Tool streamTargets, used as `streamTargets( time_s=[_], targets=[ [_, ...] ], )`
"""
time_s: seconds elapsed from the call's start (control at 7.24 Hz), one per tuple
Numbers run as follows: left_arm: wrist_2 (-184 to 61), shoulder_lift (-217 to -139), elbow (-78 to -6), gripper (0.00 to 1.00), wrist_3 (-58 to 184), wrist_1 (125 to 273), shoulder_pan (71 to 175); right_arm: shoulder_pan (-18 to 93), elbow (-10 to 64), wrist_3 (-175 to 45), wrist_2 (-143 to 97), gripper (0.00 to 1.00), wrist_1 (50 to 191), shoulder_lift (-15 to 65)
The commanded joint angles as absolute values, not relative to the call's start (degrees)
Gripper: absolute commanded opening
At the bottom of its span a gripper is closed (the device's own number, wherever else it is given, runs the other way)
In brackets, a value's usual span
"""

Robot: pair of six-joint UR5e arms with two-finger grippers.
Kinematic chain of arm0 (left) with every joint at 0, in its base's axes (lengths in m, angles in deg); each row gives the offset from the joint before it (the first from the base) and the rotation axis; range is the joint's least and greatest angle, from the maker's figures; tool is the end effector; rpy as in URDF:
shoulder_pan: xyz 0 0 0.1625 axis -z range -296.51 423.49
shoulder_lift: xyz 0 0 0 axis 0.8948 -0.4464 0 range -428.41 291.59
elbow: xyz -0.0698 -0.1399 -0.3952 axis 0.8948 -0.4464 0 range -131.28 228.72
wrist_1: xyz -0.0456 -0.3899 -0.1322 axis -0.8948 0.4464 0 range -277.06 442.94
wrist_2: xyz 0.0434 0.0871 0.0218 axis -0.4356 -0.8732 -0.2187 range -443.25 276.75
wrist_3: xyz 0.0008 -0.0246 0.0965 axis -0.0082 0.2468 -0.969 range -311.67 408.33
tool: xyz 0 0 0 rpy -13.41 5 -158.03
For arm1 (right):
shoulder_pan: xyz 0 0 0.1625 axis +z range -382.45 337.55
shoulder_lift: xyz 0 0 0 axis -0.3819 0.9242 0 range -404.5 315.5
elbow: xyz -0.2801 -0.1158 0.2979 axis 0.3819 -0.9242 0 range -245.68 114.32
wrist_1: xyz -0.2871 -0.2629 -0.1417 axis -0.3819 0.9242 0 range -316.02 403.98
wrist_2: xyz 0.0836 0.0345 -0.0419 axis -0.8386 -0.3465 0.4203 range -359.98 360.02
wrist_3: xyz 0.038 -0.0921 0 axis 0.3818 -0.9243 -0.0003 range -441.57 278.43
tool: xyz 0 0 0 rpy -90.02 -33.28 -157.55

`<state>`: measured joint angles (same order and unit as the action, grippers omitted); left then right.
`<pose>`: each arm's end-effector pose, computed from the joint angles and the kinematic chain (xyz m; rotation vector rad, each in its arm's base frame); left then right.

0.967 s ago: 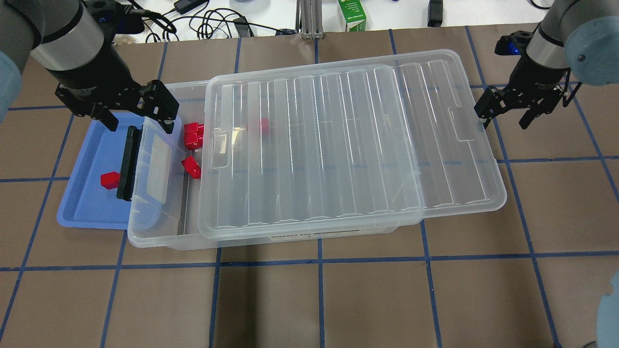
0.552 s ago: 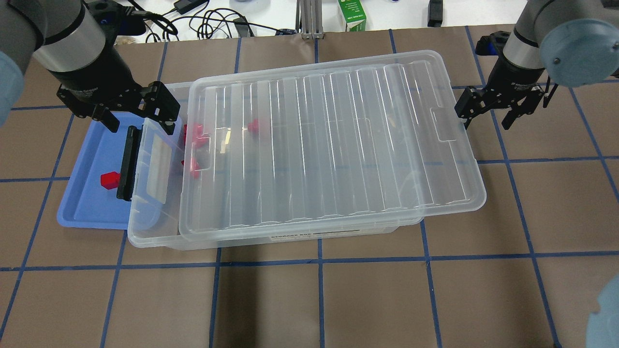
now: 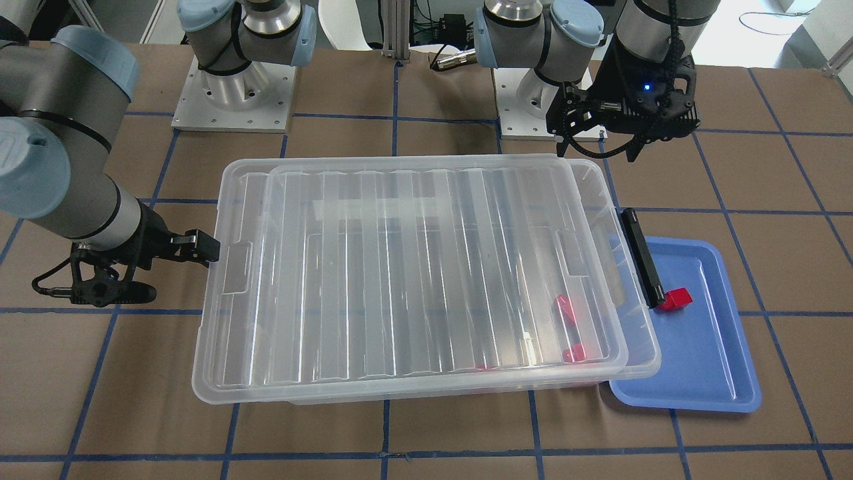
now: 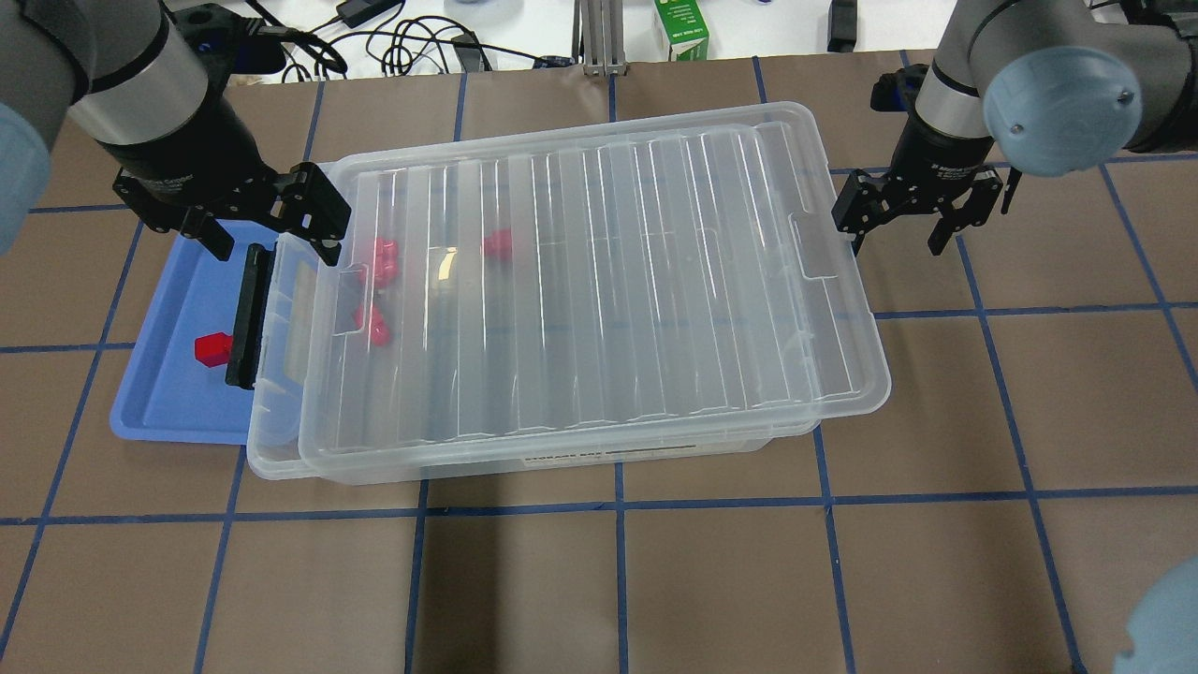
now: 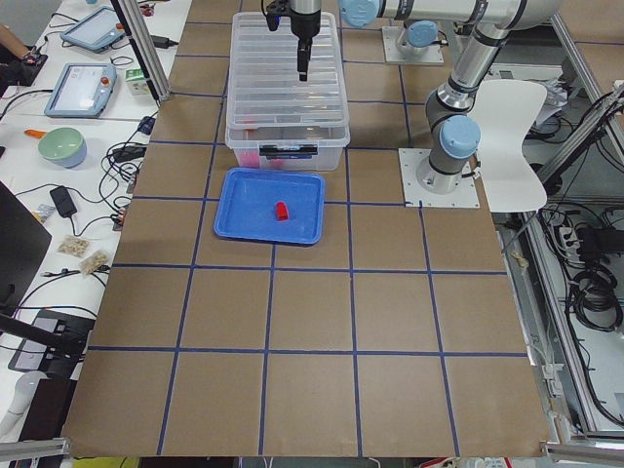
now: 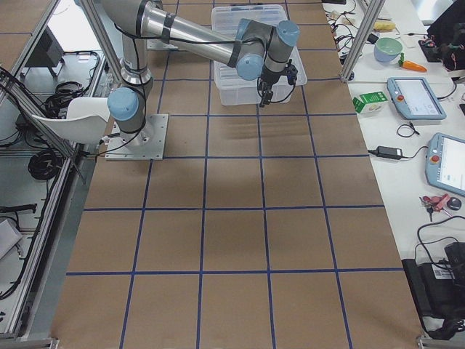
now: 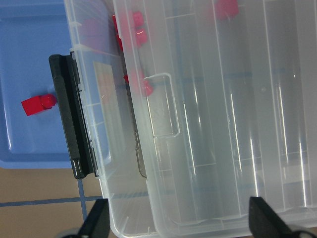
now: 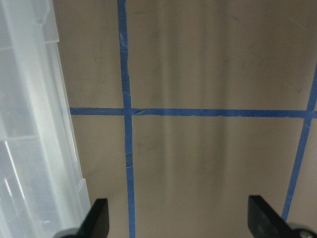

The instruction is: Place red block in blue tray from box

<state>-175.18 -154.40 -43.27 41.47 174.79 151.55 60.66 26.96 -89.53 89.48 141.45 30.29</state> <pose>-0.1142 -0.4663 0.5011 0.1332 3.1050 -0.0007 0.0656 -0.5769 0.3365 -0.0276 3.0966 0.2767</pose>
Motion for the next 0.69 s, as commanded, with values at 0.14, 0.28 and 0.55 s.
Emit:
streamTargets(
  time_s=[0.14,0.28,0.55],
  targets=[
    [-175.19,-154.28,-43.39,1.0,41.47,174.79,151.55,61.75,26.96,-87.99,89.4,1.0,141.62,30.2],
    [-175.19,-154.28,-43.39,1.0,41.47,174.79,151.55,61.84,26.96,-87.99,89.4,1.0,141.62,30.2],
    [-175.1,-154.28,-43.39,1.0,41.47,174.79,151.55,62.62,26.96,-87.72,89.4,1.0,141.71,30.03]
  ],
)
